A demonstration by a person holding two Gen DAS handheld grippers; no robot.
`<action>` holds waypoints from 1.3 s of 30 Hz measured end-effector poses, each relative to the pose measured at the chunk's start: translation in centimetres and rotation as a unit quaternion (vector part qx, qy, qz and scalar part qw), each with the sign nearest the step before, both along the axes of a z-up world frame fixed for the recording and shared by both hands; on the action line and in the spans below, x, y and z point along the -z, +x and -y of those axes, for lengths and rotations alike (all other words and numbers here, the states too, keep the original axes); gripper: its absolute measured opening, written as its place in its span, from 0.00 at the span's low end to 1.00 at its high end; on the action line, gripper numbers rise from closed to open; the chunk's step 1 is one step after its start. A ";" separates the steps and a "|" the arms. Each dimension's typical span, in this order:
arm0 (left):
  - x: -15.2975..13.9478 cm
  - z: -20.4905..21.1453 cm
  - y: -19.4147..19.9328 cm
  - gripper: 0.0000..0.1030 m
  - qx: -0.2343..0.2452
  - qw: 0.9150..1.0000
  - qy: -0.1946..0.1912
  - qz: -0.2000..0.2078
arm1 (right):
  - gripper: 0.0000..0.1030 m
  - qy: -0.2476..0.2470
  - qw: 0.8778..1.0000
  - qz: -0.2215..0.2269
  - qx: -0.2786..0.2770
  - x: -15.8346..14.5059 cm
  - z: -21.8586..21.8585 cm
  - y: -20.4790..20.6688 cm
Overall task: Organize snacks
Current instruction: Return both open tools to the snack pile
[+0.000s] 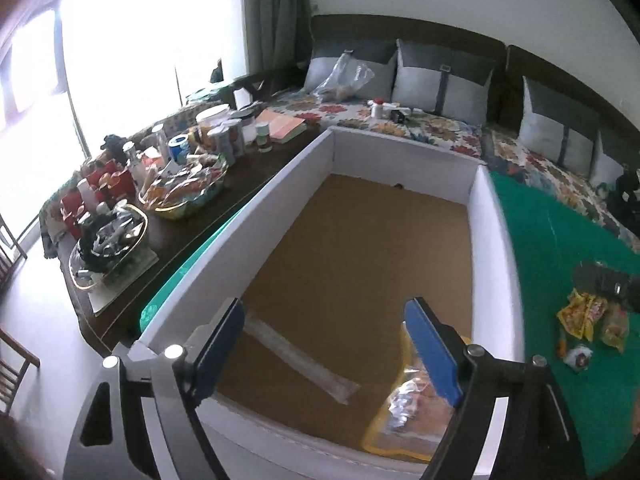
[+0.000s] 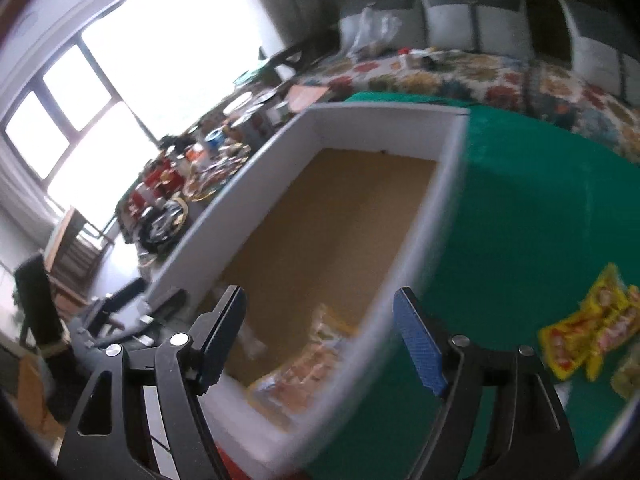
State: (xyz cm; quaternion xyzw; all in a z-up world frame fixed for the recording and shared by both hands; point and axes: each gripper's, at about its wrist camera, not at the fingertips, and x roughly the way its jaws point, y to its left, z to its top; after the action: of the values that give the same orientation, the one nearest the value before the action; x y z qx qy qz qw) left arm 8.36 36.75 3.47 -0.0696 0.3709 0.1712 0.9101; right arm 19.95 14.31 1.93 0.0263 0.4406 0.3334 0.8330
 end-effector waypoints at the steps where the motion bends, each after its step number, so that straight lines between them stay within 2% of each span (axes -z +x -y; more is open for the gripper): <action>1: -0.3 0.6 -0.1 0.81 0.003 1.000 0.001 0.002 | 0.77 -0.006 1.000 0.004 0.006 0.2 1.3 0.0; 6: -1.7 4.9 -0.1 0.83 0.036 0.999 -0.009 0.014 | 0.78 -0.047 0.997 0.008 0.053 3.1 9.9 -0.7; 9: -2.1 8.5 0.0 0.85 0.071 0.997 -0.028 0.020 | 0.78 -0.076 0.993 0.009 0.091 5.6 16.2 -1.9; 11: -2.0 12.3 0.1 0.89 0.110 0.993 -0.040 0.024 | 0.77 -0.101 0.988 0.007 0.119 7.5 20.4 -3.1; 14: -0.9 17.5 0.4 0.95 0.160 0.986 -0.050 0.019 | 0.77 -0.131 0.977 -0.011 0.167 10.6 26.7 -5.0; 18: 3.4 25.3 1.7 0.95 0.224 0.972 -0.058 -0.029 | 0.77 -0.148 0.963 -0.019 0.226 13.4 32.9 -7.8; 23: 10.0 31.6 2.9 0.95 0.254 0.962 -0.043 -0.096 | 0.77 -0.149 0.955 -0.012 0.254 14.0 35.1 -9.0; 27: 13.2 34.3 3.2 0.95 0.269 0.954 -0.014 -0.129 | 0.78 -0.158 0.956 0.015 0.247 13.3 34.5 -8.7; 33: 15.5 36.5 3.7 0.95 0.270 0.950 -0.008 -0.159 | 0.78 -0.162 0.962 0.005 0.222 15.1 34.5 -8.8; 35: 15.8 36.1 3.5 0.96 0.266 0.951 -0.022 -0.155 | 0.77 -0.162 0.962 0.002 0.220 15.3 34.6 -8.8; 39: 16.0 36.6 3.8 1.00 0.264 0.953 -0.017 -0.150 | 0.78 -0.164 0.962 0.001 0.216 15.4 34.8 -8.6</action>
State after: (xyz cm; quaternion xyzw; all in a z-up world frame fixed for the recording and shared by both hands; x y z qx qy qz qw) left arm 12.13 0.18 -12.52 0.0421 0.5112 -0.0730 0.8553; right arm 11.33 -20.50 -13.44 -0.0167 0.4727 0.0683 0.8784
